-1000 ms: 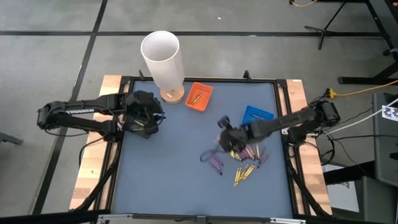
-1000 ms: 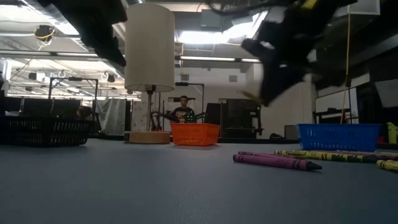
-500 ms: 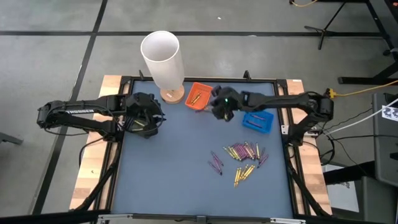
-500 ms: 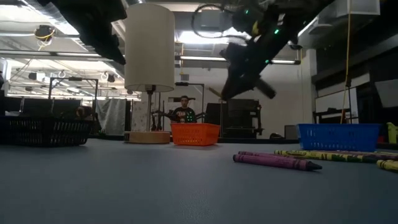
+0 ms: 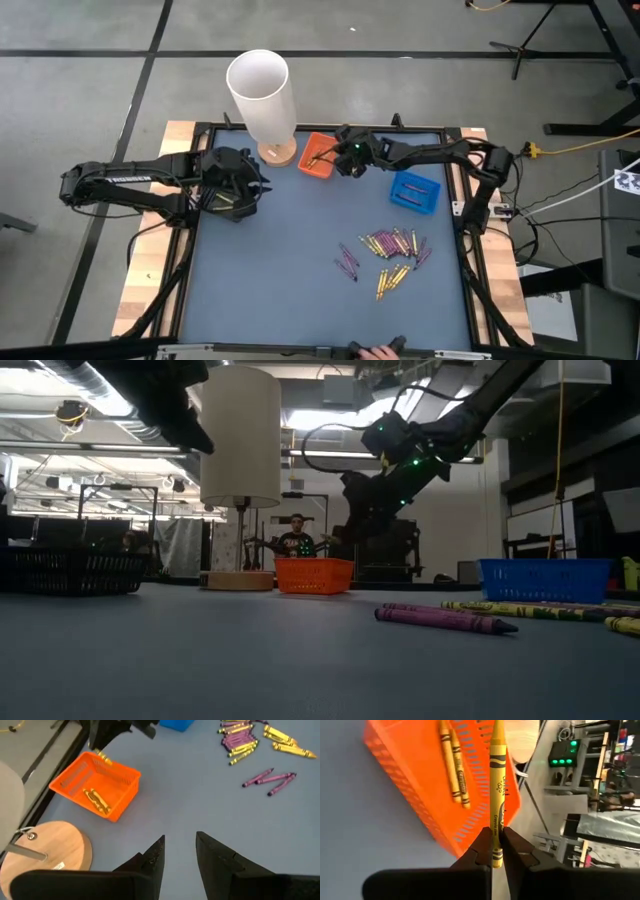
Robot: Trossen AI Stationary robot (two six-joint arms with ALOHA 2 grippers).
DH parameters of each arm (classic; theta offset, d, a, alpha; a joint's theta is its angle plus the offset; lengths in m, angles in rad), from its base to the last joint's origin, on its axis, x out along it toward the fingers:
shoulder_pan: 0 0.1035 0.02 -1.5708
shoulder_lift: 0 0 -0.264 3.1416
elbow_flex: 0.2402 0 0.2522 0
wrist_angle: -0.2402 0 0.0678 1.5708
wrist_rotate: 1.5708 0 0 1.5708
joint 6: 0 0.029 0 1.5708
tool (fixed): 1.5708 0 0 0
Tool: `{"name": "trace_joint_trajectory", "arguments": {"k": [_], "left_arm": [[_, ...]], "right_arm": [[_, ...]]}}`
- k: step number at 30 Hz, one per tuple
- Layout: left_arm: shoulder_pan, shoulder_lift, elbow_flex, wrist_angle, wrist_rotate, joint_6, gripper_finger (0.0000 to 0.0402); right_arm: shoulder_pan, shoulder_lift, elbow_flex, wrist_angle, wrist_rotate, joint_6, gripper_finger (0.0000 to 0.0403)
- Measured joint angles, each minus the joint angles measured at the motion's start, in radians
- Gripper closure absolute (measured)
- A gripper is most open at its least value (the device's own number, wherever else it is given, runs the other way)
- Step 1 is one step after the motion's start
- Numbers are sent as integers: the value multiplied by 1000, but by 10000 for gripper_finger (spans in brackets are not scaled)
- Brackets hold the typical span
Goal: Sort crayons
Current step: Put the yellow crayon into the orange basket, then put the violet crayon into the blue basket
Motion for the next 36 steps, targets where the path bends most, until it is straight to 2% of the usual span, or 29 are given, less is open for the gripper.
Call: {"name": "trace_joint_trajectory", "arguments": {"k": [13,26,30,36], "left_arm": [[-5,0,0,40,2,-33,308],[-49,0,0,40,3,-33,308],[-61,11,0,41,2,-33,308],[-87,78,0,105,2,-26,308]], "right_arm": [[2,0,0,-6,-16,0,379],[2,0,0,-7,-19,1,271],[2,0,0,-7,-19,3,257],[2,0,0,-7,-18,3,259]]}}
